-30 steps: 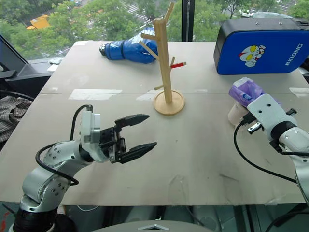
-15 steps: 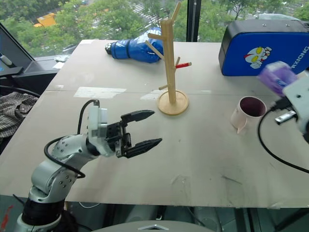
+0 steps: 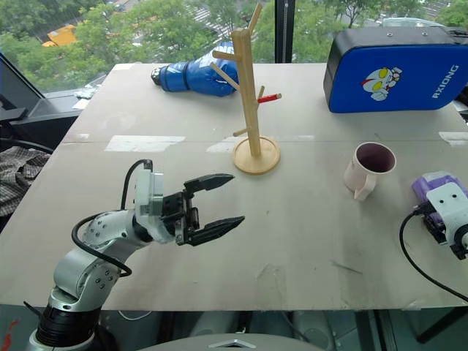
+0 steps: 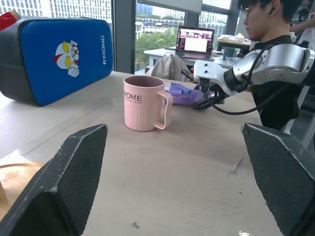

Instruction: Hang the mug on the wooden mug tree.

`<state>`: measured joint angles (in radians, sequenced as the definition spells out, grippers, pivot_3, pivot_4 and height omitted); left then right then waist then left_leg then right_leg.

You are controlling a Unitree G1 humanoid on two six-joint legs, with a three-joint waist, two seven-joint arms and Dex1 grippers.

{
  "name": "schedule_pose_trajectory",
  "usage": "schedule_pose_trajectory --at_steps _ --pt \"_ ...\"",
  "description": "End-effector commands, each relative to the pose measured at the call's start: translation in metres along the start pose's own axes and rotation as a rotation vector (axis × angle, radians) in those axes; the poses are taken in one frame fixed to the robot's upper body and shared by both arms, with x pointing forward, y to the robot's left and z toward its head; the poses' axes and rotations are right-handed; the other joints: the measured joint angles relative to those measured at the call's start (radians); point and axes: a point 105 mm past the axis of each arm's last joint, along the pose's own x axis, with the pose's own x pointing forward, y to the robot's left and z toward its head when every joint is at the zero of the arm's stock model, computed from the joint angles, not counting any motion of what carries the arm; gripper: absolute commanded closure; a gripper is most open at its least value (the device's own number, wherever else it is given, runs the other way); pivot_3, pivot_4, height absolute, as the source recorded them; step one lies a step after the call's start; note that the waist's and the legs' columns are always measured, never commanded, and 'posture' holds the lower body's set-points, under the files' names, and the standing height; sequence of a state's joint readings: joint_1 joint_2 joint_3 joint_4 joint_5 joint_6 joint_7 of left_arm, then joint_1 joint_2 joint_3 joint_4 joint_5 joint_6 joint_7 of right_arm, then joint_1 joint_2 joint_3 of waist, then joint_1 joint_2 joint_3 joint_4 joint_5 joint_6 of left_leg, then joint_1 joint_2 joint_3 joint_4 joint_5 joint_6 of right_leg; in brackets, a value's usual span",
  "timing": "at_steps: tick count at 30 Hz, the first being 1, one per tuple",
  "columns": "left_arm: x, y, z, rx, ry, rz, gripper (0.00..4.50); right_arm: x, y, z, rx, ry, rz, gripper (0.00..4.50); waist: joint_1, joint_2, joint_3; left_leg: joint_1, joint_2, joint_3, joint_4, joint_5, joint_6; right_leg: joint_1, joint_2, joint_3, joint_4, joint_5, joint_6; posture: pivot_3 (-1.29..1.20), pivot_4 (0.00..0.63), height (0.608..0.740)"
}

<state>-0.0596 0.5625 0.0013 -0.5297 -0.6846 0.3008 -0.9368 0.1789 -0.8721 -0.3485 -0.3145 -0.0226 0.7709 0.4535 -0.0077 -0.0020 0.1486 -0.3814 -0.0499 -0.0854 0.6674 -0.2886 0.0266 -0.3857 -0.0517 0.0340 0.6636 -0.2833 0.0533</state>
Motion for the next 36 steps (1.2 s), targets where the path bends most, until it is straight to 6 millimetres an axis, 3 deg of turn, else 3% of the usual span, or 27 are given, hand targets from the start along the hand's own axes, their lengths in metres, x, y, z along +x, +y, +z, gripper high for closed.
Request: schedule_pose_trajectory --at_steps 1,3,6,8,12,16,26,33,36 --pt "-0.005 -0.001 0.005 0.05 -0.001 0.008 0.0 -0.043 -0.004 0.048 0.076 -0.203 0.088 0.13 0.0 0.0 0.0 0.0 0.0 -0.001 0.0 0.0 0.0 0.0 0.0 -0.001 0.0 0.0 0.0 0.0 0.15 0.74" --pt "-0.005 0.0 0.004 0.049 0.003 0.007 0.0 -0.07 0.018 0.075 0.214 -0.326 0.221 0.13 -0.002 0.0 0.0 0.0 0.001 -0.001 0.0 -0.001 0.001 0.0 0.001 -0.001 0.0 0.0 0.0 0.0 0.15 0.74" --pt "-0.003 0.0 0.003 0.044 0.0 -0.01 0.0 -0.083 0.046 0.093 0.275 -0.368 0.289 0.13 -0.004 -0.001 0.0 0.0 0.002 -0.002 0.0 -0.002 0.003 0.0 0.002 -0.001 0.0 0.0 0.0 0.0 0.15 0.74" --pt "0.0 -0.001 0.003 0.043 -0.002 -0.029 0.0 -0.074 0.061 0.099 0.318 -0.352 0.215 0.13 0.0 -0.004 -0.001 0.0 0.001 -0.002 0.0 -0.002 0.004 0.001 0.001 -0.002 0.0 0.0 0.0 0.0 0.15 0.74" --pt "0.001 0.002 0.006 0.053 0.002 -0.049 0.0 -0.052 0.066 0.1 0.388 -0.294 -0.02 0.13 0.002 -0.004 -0.001 -0.001 -0.001 -0.003 0.001 0.0 0.0 0.0 -0.001 -0.003 0.0 0.0 0.0 0.0 0.15 0.74" --pt "-0.003 0.004 0.006 0.06 0.017 -0.05 0.0 -0.04 0.078 0.099 0.467 -0.268 -0.067 0.13 -0.001 -0.003 -0.001 -0.001 -0.001 -0.003 0.0 0.0 -0.001 -0.001 -0.001 -0.003 -0.001 0.0 0.0 0.0 0.15 0.74" --pt "-0.012 0.003 0.004 0.059 0.036 -0.03 0.0 -0.027 0.072 0.102 0.565 -0.282 -0.175 0.13 -0.006 -0.002 -0.001 -0.001 -0.001 -0.002 -0.002 0.0 -0.001 -0.003 0.0 -0.001 0.0 0.0 0.0 0.0 0.15 0.74" --pt "-0.01 -0.004 0.009 0.081 0.031 -0.022 0.0 -0.018 0.061 0.087 0.551 -0.219 -0.301 0.13 -0.006 -0.002 -0.001 -0.001 -0.001 -0.002 -0.002 0.0 -0.001 -0.003 0.0 -0.001 0.0 0.0 0.0 0.0 0.15 0.74" --pt "-0.008 -0.007 0.012 0.092 0.032 -0.019 0.0 -0.014 0.06 0.082 0.524 -0.198 -0.322 1.32 -0.007 -0.002 -0.001 -0.001 -0.001 -0.002 -0.002 0.0 -0.001 -0.003 0.0 0.0 0.0 0.0 0.0 0.0 0.15 0.74"
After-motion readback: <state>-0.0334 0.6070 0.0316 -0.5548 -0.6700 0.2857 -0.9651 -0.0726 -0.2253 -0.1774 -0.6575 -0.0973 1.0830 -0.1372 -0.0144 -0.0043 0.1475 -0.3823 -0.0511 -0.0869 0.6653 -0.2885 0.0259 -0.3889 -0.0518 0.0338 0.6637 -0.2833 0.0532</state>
